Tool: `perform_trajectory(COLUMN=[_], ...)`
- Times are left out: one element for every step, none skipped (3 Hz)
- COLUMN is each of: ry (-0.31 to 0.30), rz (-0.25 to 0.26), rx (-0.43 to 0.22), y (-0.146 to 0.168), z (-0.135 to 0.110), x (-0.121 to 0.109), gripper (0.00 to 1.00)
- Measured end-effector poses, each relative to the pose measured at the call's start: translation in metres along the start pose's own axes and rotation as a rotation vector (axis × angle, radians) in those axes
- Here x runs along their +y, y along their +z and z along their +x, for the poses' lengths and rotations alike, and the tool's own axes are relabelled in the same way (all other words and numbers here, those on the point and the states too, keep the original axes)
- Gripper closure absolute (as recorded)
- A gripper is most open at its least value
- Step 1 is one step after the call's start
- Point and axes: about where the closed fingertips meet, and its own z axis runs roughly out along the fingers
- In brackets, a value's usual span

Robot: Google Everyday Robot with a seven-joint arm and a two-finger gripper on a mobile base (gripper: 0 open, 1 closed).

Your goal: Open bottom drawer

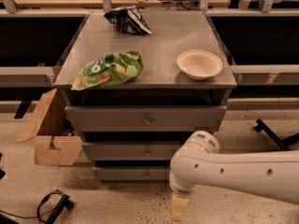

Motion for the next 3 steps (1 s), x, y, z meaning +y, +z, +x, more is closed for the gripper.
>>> perform_trajectory(ry=[0.017, 0.021, -0.007], rz=[-0.023, -0.018, 0.004], rx=[-0.024, -0.028, -0.010], y=[0.073, 0.130, 0.227], z=[-0.006, -0.003, 0.012], x=[0.003, -0.010, -0.051], gripper=[0.00, 0.00, 0.00])
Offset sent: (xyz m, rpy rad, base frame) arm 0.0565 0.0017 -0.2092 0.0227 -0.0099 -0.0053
